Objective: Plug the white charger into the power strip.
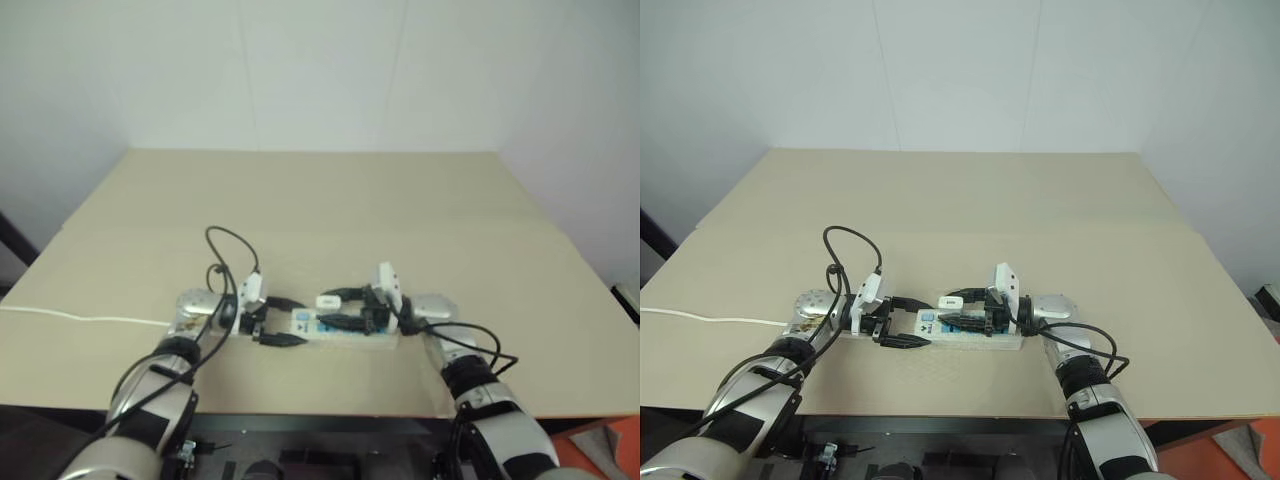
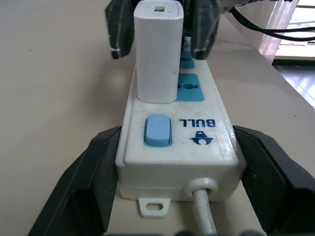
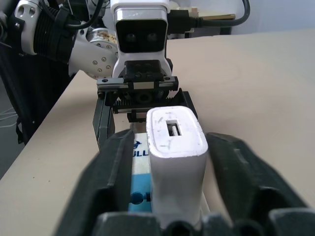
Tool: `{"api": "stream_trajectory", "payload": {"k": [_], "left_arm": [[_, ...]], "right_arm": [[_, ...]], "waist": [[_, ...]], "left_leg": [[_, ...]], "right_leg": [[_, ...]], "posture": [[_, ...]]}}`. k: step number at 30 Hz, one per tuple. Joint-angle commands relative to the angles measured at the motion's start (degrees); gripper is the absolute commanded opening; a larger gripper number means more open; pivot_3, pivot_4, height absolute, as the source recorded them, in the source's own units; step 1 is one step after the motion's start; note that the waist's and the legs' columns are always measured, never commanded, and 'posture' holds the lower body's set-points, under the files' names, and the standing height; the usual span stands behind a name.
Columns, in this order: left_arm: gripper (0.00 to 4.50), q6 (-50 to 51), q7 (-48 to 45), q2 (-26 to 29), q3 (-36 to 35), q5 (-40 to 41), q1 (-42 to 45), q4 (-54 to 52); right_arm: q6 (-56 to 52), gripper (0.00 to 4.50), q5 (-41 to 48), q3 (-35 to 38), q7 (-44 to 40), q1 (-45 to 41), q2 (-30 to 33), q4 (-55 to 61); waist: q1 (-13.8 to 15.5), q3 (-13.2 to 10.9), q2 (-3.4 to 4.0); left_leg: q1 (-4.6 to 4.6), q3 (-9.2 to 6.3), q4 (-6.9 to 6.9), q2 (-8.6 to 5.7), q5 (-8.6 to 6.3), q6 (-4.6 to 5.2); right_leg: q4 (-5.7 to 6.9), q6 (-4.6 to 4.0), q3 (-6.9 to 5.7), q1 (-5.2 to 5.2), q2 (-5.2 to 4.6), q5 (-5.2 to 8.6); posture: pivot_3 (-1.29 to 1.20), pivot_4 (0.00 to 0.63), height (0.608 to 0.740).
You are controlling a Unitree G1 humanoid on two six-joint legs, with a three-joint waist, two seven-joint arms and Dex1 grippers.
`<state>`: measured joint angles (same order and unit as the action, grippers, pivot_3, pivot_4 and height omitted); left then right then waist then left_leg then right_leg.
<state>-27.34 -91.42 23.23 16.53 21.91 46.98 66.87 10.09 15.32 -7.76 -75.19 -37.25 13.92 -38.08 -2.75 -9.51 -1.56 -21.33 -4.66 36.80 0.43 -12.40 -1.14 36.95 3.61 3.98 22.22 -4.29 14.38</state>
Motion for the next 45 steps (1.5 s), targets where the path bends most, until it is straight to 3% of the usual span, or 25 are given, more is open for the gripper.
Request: {"api": "stream_trajectory", "payload": {"k": [1,2,7,11,16,20,24,26,30,35,45], "left_arm": [[3.23,-0.2,-1.1,0.2,1.0,-2.4,-0.6,0.7],[3.23,-0.2,-1.1,0.2,1.0,-2.4,-0.6,0.8],[3.23,0.8,-1.1,0.2,1.5,-2.5,-0.4,0.8],[4.49,4.0,-1.1,0.5,1.8,-2.5,1.2,0.7],[4.49,2.4,-1.1,1.5,-1.2,0.5,1.6,-1.6],[4.49,6.5,-1.1,6.0,-0.4,7.2,0.4,-9.7],[4.49,16.3,-1.1,15.4,0.8,19.2,-2.0,-23.1],[4.49,18.1,-1.1,19.9,1.0,21.3,-2.8,-25.9],[4.49,9.2,-1.1,26.5,3.9,15.5,-4.1,-20.8],[4.49,10.9,-1.1,30.9,2.3,15.3,-5.2,-20.1],[4.49,12.5,-1.1,30.7,-0.6,16.7,-10.1,-24.2]], "right_arm": [[-2.4,4.11,-2.4,-1.2,0.3,2.4,0.8,-3.2],[-2.4,4.45,-2.3,-1.1,0.3,2.4,0.8,-3.1],[-2.4,4.49,-2.2,-1.0,-0.3,2.4,1.3,-2.9],[-2.5,4.5,-1.7,-0.7,-0.8,2.5,1.6,-2.4],[-2.8,4.5,1.4,1.4,-2.8,3.6,2.9,2.5],[-4.2,4.5,5.2,5.2,-1.5,6.7,6.3,12.7],[-7.8,4.5,9.4,9.8,-3.2,10.7,14.7,24.0],[-8.6,4.5,11.4,12.1,-5.3,13.4,19.6,28.1],[-9.9,4.5,11.5,15.9,-6.0,17.6,28.6,31.6],[-12.9,4.5,12.6,19.9,-5.8,22.2,36.4,33.9],[-11.1,4.5,11.9,22.6,-4.2,27.8,37.9,35.2]], "waist": [[0.0,0.0,-0.02],[0.0,0.0,-0.03],[0.0,0.0,-0.03],[0.0,0.0,-0.02],[0.3,0.0,-0.02],[0.3,-0.1,-0.01],[0.2,-0.6,0.12],[0.2,-1.0,0.24],[0.0,-1.1,0.28],[0.3,-1.4,0.25],[0.3,-1.4,0.26]], "left_leg": [[0.0,0.0,0.0,0.0,0.0,0.0],[0.0,0.0,0.0,0.0,0.0,0.0],[0.0,0.0,0.0,0.0,0.0,-0.01],[-0.01,0.0,0.0,0.0,-0.01,-0.01],[-0.07,0.0,0.0,0.0,-0.01,-0.01],[-0.51,-0.03,0.0,-0.01,-0.01,-0.02],[-1.07,-0.04,0.08,-0.02,0.0,-0.03],[-1.1,-0.04,0.07,-0.02,-0.01,-0.03],[-0.98,0.01,0.01,0.0,-0.01,-0.02],[-1.02,0.05,0.03,0.01,0.0,-0.02],[-1.05,0.06,0.03,0.02,0.0,-0.02]], "right_leg": [[0.0,0.0,0.0,0.0,0.0,0.0],[0.0,0.0,0.0,0.0,0.0,0.0],[0.0,0.0,0.0,0.0,0.0,0.0],[-0.03,0.01,0.0,0.0,0.0,0.01],[-0.05,0.01,-0.01,0.03,-0.01,0.01],[-0.08,0.01,-0.04,0.39,-0.03,-0.02],[0.12,-0.35,-0.02,1.03,-0.05,-0.24],[0.11,-0.34,-0.01,1.06,-0.06,-0.23],[0.06,-0.07,-0.01,1.0,-0.02,-0.04],[0.04,-0.02,0.01,1.02,-0.02,-0.01],[0.03,-0.03,0.01,1.03,-0.03,-0.01]], "posture": [[0.0,0.15,0.74],[0.0,0.15,0.74],[0.0,0.15,0.74],[0.0,0.15,0.74],[0.0,0.15,0.74],[0.0,0.15,0.74],[0.0,0.15,0.74],[0.0,0.15,0.74],[0.0,0.15,0.74],[0.0,0.15,0.74],[0.0,0.15,0.74]]}}
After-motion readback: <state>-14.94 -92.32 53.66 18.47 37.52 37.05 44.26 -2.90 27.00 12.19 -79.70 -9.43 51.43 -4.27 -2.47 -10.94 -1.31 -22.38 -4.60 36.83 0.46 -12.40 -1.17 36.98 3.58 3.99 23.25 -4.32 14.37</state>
